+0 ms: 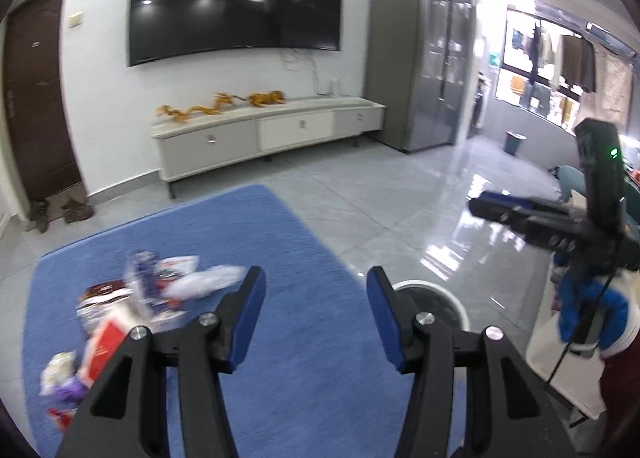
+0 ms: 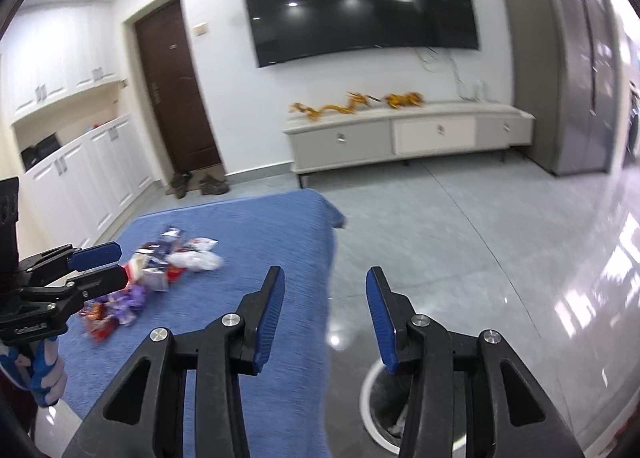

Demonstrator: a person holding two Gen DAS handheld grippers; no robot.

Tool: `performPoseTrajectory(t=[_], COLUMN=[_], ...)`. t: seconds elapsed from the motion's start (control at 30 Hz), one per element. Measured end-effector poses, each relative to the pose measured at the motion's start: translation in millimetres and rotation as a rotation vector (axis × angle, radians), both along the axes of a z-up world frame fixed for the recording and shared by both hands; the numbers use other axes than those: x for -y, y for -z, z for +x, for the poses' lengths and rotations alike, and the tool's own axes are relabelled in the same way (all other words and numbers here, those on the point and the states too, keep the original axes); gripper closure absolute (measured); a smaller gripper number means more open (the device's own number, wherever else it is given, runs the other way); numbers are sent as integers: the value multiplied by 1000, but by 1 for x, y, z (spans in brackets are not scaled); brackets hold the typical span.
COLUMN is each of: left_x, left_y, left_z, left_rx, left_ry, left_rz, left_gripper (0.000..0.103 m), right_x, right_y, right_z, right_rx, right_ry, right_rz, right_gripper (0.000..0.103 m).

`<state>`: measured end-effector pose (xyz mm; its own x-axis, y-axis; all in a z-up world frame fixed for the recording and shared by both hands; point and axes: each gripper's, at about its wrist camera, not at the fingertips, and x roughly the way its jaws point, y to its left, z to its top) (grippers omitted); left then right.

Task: Collect trash
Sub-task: 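Move both tools back over the remaining wrappers on the rug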

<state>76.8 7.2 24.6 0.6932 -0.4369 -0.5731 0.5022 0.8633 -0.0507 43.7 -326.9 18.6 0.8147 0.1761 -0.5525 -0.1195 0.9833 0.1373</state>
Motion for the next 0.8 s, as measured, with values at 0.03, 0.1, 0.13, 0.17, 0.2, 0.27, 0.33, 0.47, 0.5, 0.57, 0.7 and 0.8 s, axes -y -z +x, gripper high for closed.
performPoseTrajectory(t=[0.03, 0.1, 0.13, 0.17, 0.2, 0.27, 0.33, 0.47, 0.5, 0.57, 0.7, 0.8], left_x=[-14, -46, -64, -77, -91, -113, -143, -194, -198, -210, -214, -210], left_y=[0, 0, 0, 1, 2, 4, 6, 9, 10, 15, 23, 30], left_z=[-1, -1, 1, 0, 0, 3, 6, 14, 14, 20, 31, 42], left_rx=[1, -2, -4, -6, -8, -14, -47, -91, -100, -117, -141, -172], left_ry=[-20, -60, -90, -111, -129, -174, -220, -294, -304, -314, -269, -168], left_rz=[-2, -4, -1, 2, 11, 26, 14, -33, -38, -45, -12, 18], left_gripper=[52, 52, 52, 52, 52, 52, 52, 51, 49, 46, 42, 42], right_x=[-10, -30, -36, -45, -55, -74, -94, -119, -124, -134, -154, -169], right_y=[-5, -14, -17, -19, -22, -26, -28, -28, -26, -23, -8, 4], right_z=[0, -1, -1, -2, -1, -3, -4, 0, 2, 10, 31, 48], right_rx=[6, 14, 15, 14, 13, 16, 9, -10, -16, -35, -81, -109], right_ry=[-20, -59, -73, -90, -111, -144, -185, -244, -256, -277, -305, -320], right_rz=[-5, -11, -11, -7, -4, -21, -38, -17, -8, 7, -13, -35], right_gripper=[60, 58, 57, 55, 55, 55, 54, 50, 49, 48, 48, 47])
